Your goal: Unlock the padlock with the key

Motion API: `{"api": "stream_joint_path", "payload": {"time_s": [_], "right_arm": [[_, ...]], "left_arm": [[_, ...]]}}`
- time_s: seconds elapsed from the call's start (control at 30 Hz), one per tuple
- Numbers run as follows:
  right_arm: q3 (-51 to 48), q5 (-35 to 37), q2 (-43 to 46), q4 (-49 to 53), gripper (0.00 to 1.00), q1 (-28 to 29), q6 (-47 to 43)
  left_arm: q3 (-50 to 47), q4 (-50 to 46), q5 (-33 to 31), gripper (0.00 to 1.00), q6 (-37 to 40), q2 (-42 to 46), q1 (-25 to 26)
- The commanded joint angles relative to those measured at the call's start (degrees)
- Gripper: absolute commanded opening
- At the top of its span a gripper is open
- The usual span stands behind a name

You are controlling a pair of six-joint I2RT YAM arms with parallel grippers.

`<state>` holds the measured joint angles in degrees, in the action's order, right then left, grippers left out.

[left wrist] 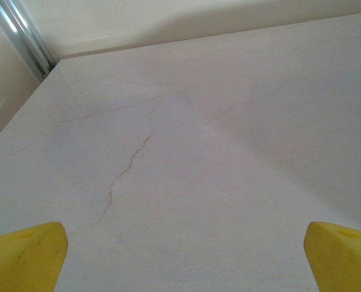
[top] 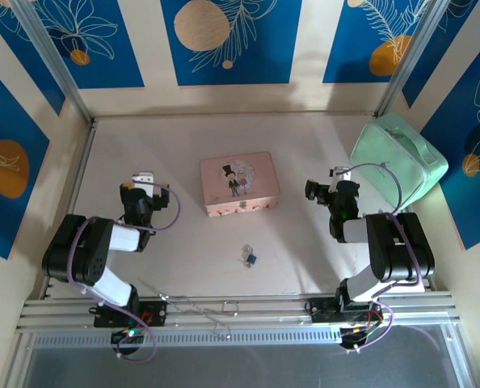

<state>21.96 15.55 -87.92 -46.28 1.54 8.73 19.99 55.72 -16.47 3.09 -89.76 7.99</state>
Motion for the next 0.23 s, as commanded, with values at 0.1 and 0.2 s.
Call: {"api": "stream_joint_path", "payload": {"time_s": [0.1, 0.2], "right_arm": [[1.24, -1.88, 0.6, -1.4, 0.99, -0.07, -1.25], [1.05, -1.78, 0.83, -1.71, 0.99, 0.04, -1.33]], "left_arm": [[0.23, 1.73, 1.09, 0.99, -0.28, -0.35, -0.65], [-0.02, 2.08, 1.01, 0.99, -0.21, -0.28, -0.63]]}}
